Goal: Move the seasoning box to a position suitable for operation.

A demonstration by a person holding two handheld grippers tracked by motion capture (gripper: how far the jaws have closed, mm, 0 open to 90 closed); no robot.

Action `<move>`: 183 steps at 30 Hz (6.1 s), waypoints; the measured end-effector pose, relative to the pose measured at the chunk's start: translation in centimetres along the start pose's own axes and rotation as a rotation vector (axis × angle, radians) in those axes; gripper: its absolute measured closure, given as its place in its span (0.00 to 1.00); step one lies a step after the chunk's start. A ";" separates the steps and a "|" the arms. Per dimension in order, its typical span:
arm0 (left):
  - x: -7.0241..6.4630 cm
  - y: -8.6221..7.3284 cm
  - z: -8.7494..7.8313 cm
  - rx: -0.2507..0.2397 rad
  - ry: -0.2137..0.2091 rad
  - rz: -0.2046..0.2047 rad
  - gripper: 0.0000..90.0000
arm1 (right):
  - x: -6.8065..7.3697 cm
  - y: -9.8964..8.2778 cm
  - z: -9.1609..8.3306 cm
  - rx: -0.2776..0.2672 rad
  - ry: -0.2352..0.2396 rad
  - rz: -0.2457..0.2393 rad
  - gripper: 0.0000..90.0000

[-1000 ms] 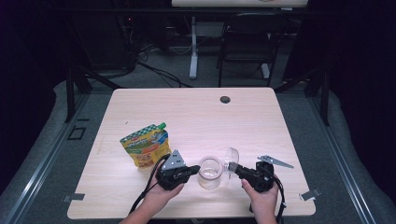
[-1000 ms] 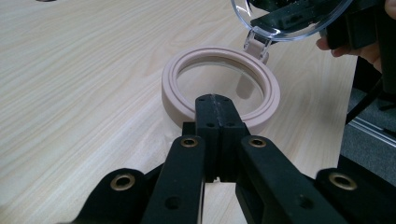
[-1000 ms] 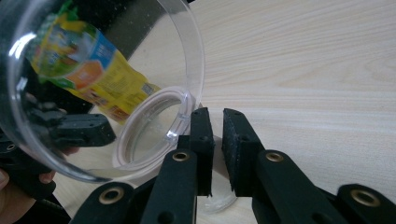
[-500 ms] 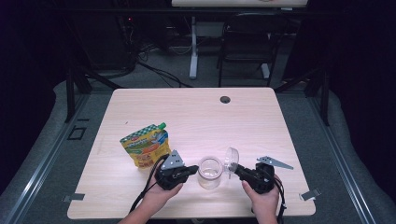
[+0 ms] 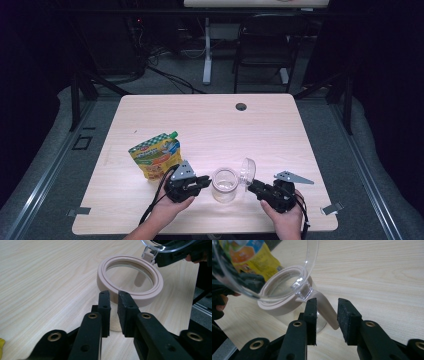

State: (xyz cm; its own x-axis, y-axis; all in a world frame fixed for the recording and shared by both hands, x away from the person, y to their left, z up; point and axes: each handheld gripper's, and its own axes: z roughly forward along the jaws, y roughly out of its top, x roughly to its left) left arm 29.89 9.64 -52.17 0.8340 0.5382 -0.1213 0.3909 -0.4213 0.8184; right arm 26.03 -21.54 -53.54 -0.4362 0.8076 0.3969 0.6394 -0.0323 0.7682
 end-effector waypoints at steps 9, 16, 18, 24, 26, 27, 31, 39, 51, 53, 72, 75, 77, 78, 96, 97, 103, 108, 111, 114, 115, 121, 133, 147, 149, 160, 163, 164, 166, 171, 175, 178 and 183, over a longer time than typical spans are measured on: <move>0.3 0.1 -0.1 -0.013 0.007 -0.004 0.82 | 0.4 -0.8 1.1 0.030 -0.012 -0.079 0.70; 0.5 -0.2 -0.5 -0.017 0.022 -0.015 0.80 | 0.6 -1.0 2.1 0.032 -0.029 -0.135 0.72; 0.6 -0.3 -0.7 -0.020 0.024 -0.021 0.80 | 0.6 -0.9 2.4 0.027 -0.026 -0.134 0.72; 0.7 -0.6 -1.3 -0.024 0.041 -0.028 0.80 | 0.4 -0.7 3.1 0.032 -0.034 -0.133 0.72; 0.8 -0.6 -1.5 -0.026 0.043 -0.031 0.80 | 0.4 -0.7 3.3 0.033 -0.037 -0.137 0.72; 0.8 -0.7 -1.6 -0.027 0.045 -0.034 0.80 | 0.4 -0.7 3.4 0.033 -0.036 -0.140 0.73; 1.0 -0.7 -2.0 -0.031 0.051 -0.035 0.81 | 0.5 -0.6 3.5 0.038 -0.049 -0.157 0.74; 1.2 -0.8 -2.6 -0.042 0.069 -0.043 0.81 | 0.2 -0.3 3.7 0.018 -0.068 -0.149 0.74; 1.3 -1.4 -3.1 -0.033 0.086 -0.053 0.80 | -0.7 0.5 4.3 -0.006 -0.094 -0.128 0.82; 1.4 -1.5 -3.2 -0.035 0.091 -0.053 0.80 | -0.8 0.7 4.4 -0.001 -0.109 -0.137 0.83; 1.6 -2.0 -4.1 -0.039 0.115 -0.070 0.80 | -0.2 0.9 5.6 -0.049 -0.191 -0.222 0.91; 1.6 -2.0 -4.2 -0.040 0.115 -0.068 0.80 | -0.2 0.9 5.6 -0.051 -0.191 -0.223 0.91; 1.6 -2.0 -4.2 -0.043 0.117 -0.068 0.80 | -0.2 0.9 5.6 -0.055 -0.191 -0.228 0.92; 1.6 -2.0 -4.2 -0.044 0.117 -0.070 0.80 | -0.2 0.9 5.7 -0.056 -0.190 -0.227 0.92; 1.9 -1.9 -5.1 -0.061 0.135 -0.070 0.80 | -1.1 1.1 5.0 -0.072 -0.257 -0.250 0.93; 2.0 -1.9 -5.3 -0.065 0.140 -0.077 0.80 | -1.4 1.1 4.8 -0.075 -0.269 -0.241 0.93; 2.2 -2.0 -5.8 -0.071 0.155 -0.083 0.80 | -2.6 1.2 4.1 -0.086 -0.297 -0.203 0.92; 2.4 -2.1 -6.2 -0.075 0.164 -0.094 0.79 | -3.5 1.3 3.4 -0.093 -0.286 -0.163 0.91; 2.8 -2.5 -6.8 -0.068 0.174 -0.103 0.79 | -3.7 1.2 3.0 -0.096 -0.264 -0.129 0.89; 3.0 -2.7 -7.1 -0.074 0.181 -0.110 0.79 | -3.8 1.2 2.8 -0.089 -0.251 -0.113 0.86; 3.1 -2.9 -7.4 -0.079 0.185 -0.115 0.79 | -3.9 1.2 2.7 -0.092 -0.243 -0.100 0.85; 4.2 -3.8 -9.1 -0.075 0.226 -0.148 0.76 | -3.4 1.0 1.4 -0.048 -0.239 -0.031 0.76; 5.8 -5.2 -12.0 -0.100 0.268 -0.207 0.74 | -2.2 1.3 -0.5 0.038 -0.291 -0.049 0.72; 7.3 -6.3 -13.7 -0.101 0.341 -0.221 0.65 | -1.9 0.1 -2.6 -0.022 -0.244 -0.089 0.70; 7.5 -6.3 -13.9 -0.100 0.347 -0.222 0.63 | -2.1 0.0 -2.6 -0.022 -0.245 -0.091 0.70; 9.8 -7.2 -13.8 -0.114 0.346 -0.280 0.54 | -2.6 -0.7 -2.2 0.013 -0.234 -0.066 0.69; 10.2 -7.1 -13.3 -0.102 0.331 -0.283 0.53 | -2.8 -0.9 -2.3 0.010 -0.236 -0.047 0.69; 10.3 -7.0 -13.1 -0.101 0.331 -0.280 0.53 | -2.9 -1.0 -2.4 0.009 -0.237 -0.042 0.69; 10.4 -6.8 -12.8 -0.102 0.313 -0.281 0.52 | -3.1 -1.1 -2.6 0.011 -0.241 -0.035 0.69; 10.6 -6.4 -11.9 -0.096 0.281 -0.274 0.51 | -3.4 -1.6 -3.1 0.012 -0.253 -0.012 0.69; 10.9 -6.0 -11.4 -0.093 0.255 -0.273 0.51 | -3.7 -1.9 -3.6 0.006 -0.262 0.002 0.69; 10.9 -5.8 -11.0 -0.102 0.246 -0.267 0.51 | -3.8 -2.0 -3.8 0.004 -0.265 0.008 0.69; 10.7 -5.5 -10.5 -0.100 0.233 -0.249 0.59 | -4.0 -2.2 -4.1 -0.003 -0.271 0.022 0.69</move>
State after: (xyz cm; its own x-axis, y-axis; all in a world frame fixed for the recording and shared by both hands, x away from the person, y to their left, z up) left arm 32.58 25.38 -52.02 0.6021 0.7723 -0.2023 0.5215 -0.1886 0.8321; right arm 23.75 -27.09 -54.72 -0.2367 0.9348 0.2650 0.6445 -0.0531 0.7628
